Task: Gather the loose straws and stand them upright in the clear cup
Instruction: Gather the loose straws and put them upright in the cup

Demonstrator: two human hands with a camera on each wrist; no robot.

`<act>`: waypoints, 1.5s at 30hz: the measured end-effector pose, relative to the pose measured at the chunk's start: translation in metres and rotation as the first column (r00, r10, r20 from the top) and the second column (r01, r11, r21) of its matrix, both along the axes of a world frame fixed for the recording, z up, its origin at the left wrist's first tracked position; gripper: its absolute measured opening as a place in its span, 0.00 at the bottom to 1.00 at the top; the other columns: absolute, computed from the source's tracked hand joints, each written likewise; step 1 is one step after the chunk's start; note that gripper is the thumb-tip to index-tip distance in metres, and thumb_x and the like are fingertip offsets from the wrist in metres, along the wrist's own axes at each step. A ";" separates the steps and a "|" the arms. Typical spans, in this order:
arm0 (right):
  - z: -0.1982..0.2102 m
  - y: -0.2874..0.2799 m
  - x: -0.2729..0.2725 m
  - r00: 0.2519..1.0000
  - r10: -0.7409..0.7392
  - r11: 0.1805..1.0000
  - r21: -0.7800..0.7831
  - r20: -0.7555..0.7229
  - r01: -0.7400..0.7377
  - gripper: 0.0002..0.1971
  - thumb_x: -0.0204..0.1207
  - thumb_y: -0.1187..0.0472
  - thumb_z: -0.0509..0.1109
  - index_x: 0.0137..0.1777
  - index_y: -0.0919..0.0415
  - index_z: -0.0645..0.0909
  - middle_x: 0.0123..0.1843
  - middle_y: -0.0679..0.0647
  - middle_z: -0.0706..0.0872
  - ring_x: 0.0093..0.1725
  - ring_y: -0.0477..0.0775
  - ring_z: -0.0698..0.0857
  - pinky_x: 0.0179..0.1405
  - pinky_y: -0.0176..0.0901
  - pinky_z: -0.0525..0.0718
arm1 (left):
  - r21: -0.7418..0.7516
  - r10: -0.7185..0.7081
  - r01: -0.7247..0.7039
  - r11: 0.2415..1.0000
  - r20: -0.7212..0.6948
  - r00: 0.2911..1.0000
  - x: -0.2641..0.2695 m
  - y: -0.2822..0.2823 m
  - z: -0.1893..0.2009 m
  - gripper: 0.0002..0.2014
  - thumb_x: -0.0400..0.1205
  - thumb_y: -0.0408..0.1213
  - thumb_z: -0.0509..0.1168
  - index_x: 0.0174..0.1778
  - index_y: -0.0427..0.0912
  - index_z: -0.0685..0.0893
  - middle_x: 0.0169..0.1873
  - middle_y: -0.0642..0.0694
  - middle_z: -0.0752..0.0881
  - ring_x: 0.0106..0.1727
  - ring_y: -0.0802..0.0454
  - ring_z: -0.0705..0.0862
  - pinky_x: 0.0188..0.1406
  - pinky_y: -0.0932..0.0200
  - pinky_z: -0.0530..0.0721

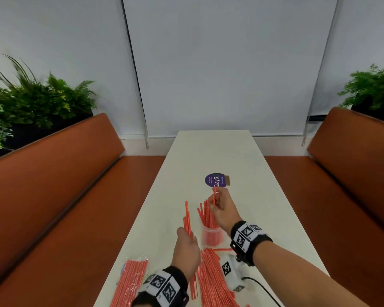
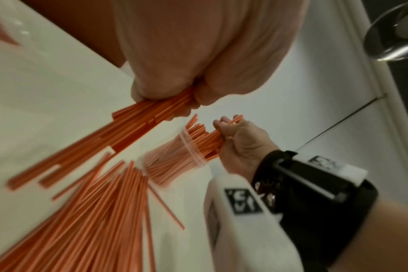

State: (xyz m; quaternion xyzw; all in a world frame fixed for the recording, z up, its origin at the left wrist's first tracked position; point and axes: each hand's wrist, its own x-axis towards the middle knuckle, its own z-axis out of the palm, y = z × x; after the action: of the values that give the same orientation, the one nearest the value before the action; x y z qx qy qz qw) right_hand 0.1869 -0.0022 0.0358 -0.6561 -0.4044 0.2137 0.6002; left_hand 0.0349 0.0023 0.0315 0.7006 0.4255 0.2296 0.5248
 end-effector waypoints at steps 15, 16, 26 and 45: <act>-0.028 -0.029 0.018 0.990 0.071 0.965 -0.259 0.122 -0.038 0.55 0.61 0.51 0.82 0.80 0.63 0.49 0.68 0.45 0.61 0.69 0.44 0.64 0.74 0.40 0.63 | 0.279 -0.043 -0.062 0.958 0.353 0.934 0.099 0.043 0.058 0.05 0.86 0.30 0.49 0.56 0.36 0.67 0.38 0.53 0.74 0.39 0.56 0.75 0.39 0.63 0.74; -0.030 -0.027 0.018 0.993 0.071 0.960 -0.275 0.093 -0.043 0.58 0.58 0.51 0.83 0.80 0.61 0.48 0.70 0.46 0.63 0.71 0.46 0.65 0.76 0.44 0.65 | 0.269 -0.041 -0.055 0.961 0.337 0.941 0.102 0.044 0.051 0.06 0.86 0.30 0.49 0.58 0.37 0.66 0.39 0.53 0.75 0.40 0.56 0.76 0.39 0.64 0.74; -0.038 -0.015 0.019 0.962 0.007 0.964 -0.258 0.272 0.066 0.33 0.64 0.64 0.74 0.69 0.59 0.65 0.63 0.54 0.71 0.55 0.44 0.71 0.56 0.26 0.73 | 0.254 -0.104 0.056 0.966 0.176 0.979 0.108 0.043 -0.001 0.35 0.81 0.27 0.57 0.76 0.63 0.53 0.40 0.49 0.78 0.41 0.51 0.83 0.51 0.55 0.85; -0.044 0.000 0.021 0.916 0.090 0.956 -0.292 0.390 0.031 0.41 0.59 0.65 0.75 0.74 0.62 0.63 0.65 0.58 0.68 0.57 0.48 0.66 0.60 0.30 0.72 | 0.564 -0.163 0.226 0.794 -0.160 0.973 0.121 0.064 0.007 0.11 0.81 0.46 0.62 0.44 0.43 0.84 0.43 0.47 0.81 0.47 0.49 0.81 0.52 0.54 0.82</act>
State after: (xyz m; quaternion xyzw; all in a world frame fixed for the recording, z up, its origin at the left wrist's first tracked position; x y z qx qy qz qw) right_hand 0.2075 -0.0025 -0.0083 -0.7610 -0.4922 0.1418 0.3982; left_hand 0.1563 0.0660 0.0383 0.8777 0.2876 0.2562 0.2852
